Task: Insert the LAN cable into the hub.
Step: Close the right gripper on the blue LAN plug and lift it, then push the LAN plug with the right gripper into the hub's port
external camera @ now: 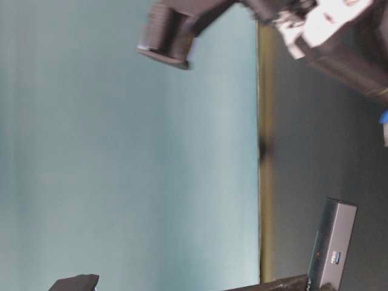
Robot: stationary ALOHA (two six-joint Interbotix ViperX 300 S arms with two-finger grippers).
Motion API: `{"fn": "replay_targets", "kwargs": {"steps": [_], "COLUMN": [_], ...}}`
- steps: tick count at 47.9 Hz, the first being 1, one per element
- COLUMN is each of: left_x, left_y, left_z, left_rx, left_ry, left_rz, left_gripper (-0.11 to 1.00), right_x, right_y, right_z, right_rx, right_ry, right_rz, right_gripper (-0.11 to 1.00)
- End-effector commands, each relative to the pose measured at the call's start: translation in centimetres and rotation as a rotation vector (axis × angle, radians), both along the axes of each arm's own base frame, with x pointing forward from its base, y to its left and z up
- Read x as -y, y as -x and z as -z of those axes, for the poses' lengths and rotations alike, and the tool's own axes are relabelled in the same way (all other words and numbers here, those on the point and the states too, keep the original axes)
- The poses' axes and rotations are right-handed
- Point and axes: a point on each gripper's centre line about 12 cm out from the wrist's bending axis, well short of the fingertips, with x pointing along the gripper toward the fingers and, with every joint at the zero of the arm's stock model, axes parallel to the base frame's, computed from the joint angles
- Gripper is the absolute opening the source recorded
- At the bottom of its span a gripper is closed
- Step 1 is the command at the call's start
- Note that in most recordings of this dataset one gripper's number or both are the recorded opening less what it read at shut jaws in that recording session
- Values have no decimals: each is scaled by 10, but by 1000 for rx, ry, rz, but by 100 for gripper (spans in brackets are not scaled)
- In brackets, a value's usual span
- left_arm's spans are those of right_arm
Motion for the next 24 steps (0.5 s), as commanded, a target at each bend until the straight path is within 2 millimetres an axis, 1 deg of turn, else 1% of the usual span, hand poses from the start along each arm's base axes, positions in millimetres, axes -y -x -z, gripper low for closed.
{"fn": "replay_targets", "kwargs": {"steps": [1,8,16,24], "left_x": [2,1,1,1], "left_y": [-5,-7,-9,-12], "left_z": [-13,-14,-13,-11], "left_rx": [48,51,49,42], "left_ry": [2,2,1,-1], "left_rz": [6,4,4,3], "left_gripper": [28,28,28,28], "right_x": [-3,-3,-5,-6], "right_y": [-6,-11,-22,-29], "right_z": [-16,-22,-29,-31], "right_rx": [68,99,128,134], "right_ry": [-19,-19,-1,5], "right_rz": [4,3,-10,-14], "right_gripper": [13,13,13,13]}}
